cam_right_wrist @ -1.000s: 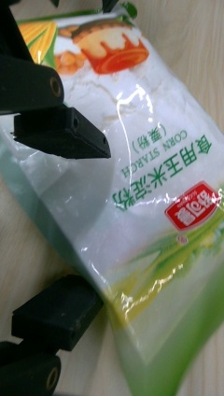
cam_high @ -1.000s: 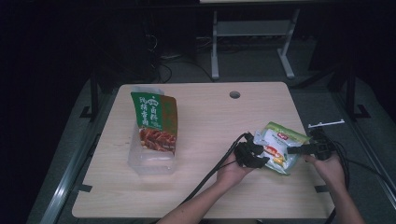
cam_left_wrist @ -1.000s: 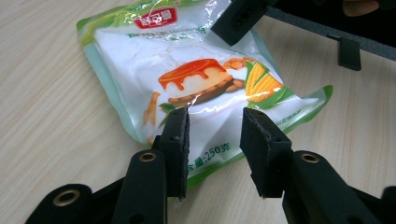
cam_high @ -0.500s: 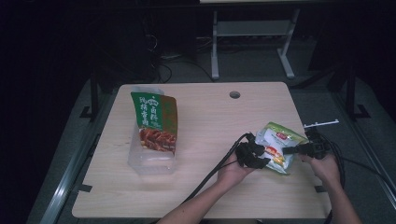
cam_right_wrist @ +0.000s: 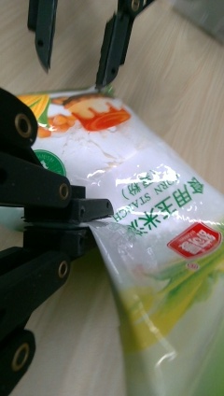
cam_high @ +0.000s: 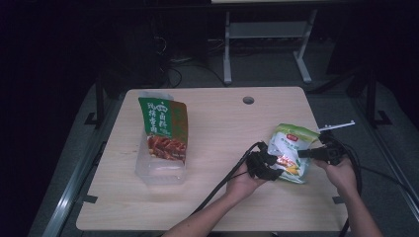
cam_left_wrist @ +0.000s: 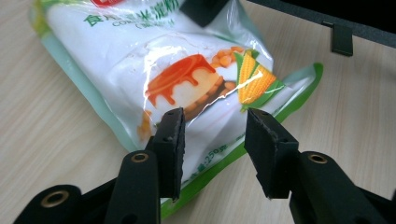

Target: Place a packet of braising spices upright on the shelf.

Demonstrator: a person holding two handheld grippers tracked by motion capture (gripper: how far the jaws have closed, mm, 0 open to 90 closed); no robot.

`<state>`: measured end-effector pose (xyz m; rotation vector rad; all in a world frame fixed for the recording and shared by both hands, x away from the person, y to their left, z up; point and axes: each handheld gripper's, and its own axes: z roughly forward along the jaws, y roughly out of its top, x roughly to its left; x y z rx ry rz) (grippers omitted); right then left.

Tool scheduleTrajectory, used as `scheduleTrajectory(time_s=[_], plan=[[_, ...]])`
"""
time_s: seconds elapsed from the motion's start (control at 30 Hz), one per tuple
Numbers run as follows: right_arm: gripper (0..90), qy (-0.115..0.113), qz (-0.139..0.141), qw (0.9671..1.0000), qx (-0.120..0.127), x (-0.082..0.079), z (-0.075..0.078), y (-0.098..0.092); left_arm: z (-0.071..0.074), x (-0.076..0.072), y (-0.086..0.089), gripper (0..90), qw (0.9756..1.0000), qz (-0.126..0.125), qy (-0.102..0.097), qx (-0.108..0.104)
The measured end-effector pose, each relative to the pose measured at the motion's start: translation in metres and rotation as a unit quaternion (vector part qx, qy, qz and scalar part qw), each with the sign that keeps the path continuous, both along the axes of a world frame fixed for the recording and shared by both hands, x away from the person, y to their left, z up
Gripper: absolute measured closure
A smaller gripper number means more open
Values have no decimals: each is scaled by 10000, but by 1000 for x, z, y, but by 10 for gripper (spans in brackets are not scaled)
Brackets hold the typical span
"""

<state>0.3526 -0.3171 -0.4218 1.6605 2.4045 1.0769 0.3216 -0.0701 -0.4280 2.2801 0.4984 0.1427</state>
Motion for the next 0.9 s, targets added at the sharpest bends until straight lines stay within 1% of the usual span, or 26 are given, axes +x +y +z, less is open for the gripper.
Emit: scheduleTrajectory(time_s=[0.13, 0.17, 0.23, 0.27, 0.3, 0.37, 0.47, 0.5, 0.53, 0.57, 0.63, 0.7, 0.73, 0.83, 0.87, 0.9], plan=[[876, -221, 194, 9995, -70, -2, 18, 11, 5, -3, 12, 554, 10000, 11, -52, -4], [877, -289, 249, 9992, -97, -3, 20, 13, 6, -5, 15, 550, 10000, 38, -57, -69], [878, -365, 302, 9988, -102, -4, 27, 20, 8, -8, 22, 545, 9999, 28, -111, -78], [879, -399, 337, 9986, -118, -5, 30, 23, 8, -11, 26, 541, 9998, 38, -148, -115], [879, -442, 376, 9982, -132, -7, 34, 27, 9, -13, 29, 538, 9998, 32, -149, -111], [881, -512, 454, 9976, -138, -9, 40, 32, 10, -16, 36, 528, 9997, 70, -148, -191], [883, -632, 597, 9961, -122, -13, 47, 38, 12, -21, 46, 512, 9996, 42, -224, -152], [884, -662, 645, 9956, -132, -15, 50, 40, 13, -23, 50, 508, 9995, 65, -225, -192], [884, -700, 698, 9950, -133, -16, 53, 43, 13, -25, 54, 498, 9996, 44, -227, -177], [885, -732, 771, 9942, -145, -18, 56, 46, 14, -28, 58, 495, 9995, 36, -262, -184], [886, -840, 903, 9923, -133, -22, 63, 54, 13, -34, 65, 481, 9993, 61, -254, -254], [886, -922, 1040, 9901, -188, -24, 68, 60, 14, -39, 71, 466, 9993, 28, -291, -245], [887, -979, 1111, 9888, -177, -26, 71, 65, 15, -42, 73, 459, 9993, 24, -286, -258], [889, -1107, 1346, 9843, -289, -30, 78, 77, 14, -51, 84, 445, 9990, 17, -311, -335], [889, -1103, 1403, 9835, -297, -31, 80, 79, 14, -54, 89, 441, 9991, 12, -300, -310], [889, -1145, 1444, 9823, -337, -32, 82, 83, 13, -56, 92, 433, 9990, 14, -305, -340]])
